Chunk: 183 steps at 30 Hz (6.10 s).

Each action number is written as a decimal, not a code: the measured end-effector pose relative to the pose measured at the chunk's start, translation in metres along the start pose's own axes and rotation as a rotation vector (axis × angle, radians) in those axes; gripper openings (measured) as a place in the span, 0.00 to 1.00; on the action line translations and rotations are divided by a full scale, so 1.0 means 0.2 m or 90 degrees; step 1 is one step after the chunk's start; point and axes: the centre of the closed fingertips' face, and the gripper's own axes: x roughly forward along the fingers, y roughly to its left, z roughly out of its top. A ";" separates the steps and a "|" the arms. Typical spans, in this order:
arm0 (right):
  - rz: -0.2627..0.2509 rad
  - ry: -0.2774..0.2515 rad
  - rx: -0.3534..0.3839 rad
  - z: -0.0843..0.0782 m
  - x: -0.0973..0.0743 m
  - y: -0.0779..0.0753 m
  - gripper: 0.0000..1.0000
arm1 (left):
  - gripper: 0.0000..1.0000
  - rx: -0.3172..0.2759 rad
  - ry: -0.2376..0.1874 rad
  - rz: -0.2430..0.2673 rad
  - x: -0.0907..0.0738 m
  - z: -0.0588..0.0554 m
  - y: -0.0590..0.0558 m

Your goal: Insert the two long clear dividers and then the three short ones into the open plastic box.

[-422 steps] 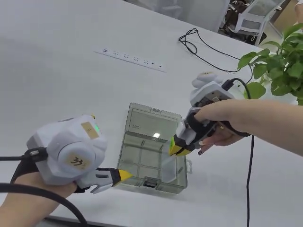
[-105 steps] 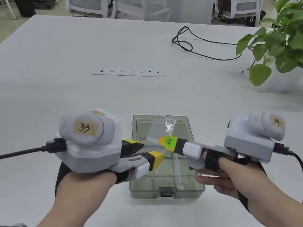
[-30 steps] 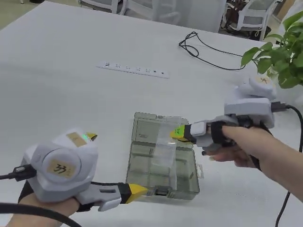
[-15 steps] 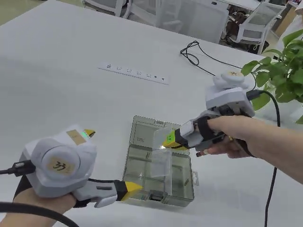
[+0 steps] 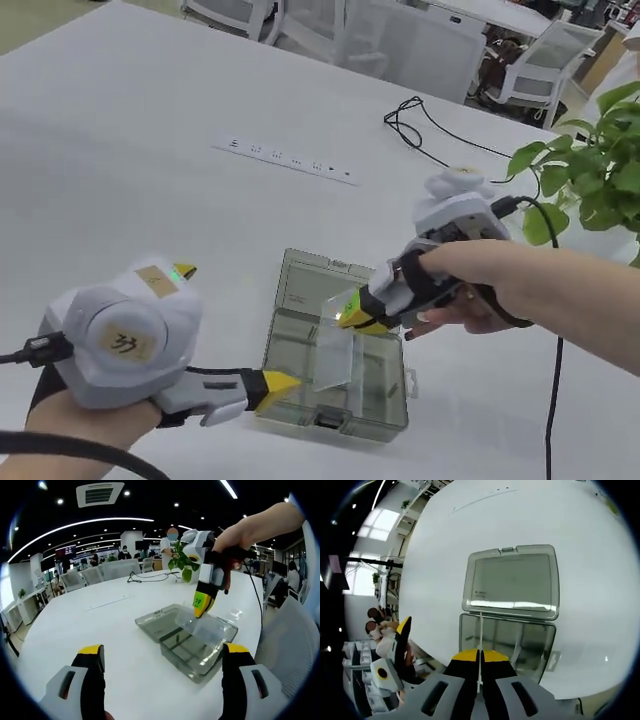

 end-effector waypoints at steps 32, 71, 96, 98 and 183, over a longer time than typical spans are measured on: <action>-0.042 0.039 0.007 -0.09 0.09 -0.02 0.02 | 0.98 0.019 0.010 -0.005 0.01 -0.01 -0.02; -0.114 0.084 -0.019 -0.09 0.15 -0.03 0.02 | 0.97 0.023 0.011 -0.010 0.01 -0.02 -0.03; -0.104 0.092 -0.012 -0.08 0.13 -0.01 0.02 | 0.96 0.022 0.017 -0.014 0.01 -0.02 -0.03; -0.104 0.091 -0.010 -0.09 0.13 -0.01 0.02 | 0.96 0.022 0.017 -0.014 0.01 -0.03 -0.03; -0.131 0.098 -0.122 -0.11 0.30 0.01 0.58 | 0.96 0.030 0.030 -0.023 0.02 -0.05 -0.04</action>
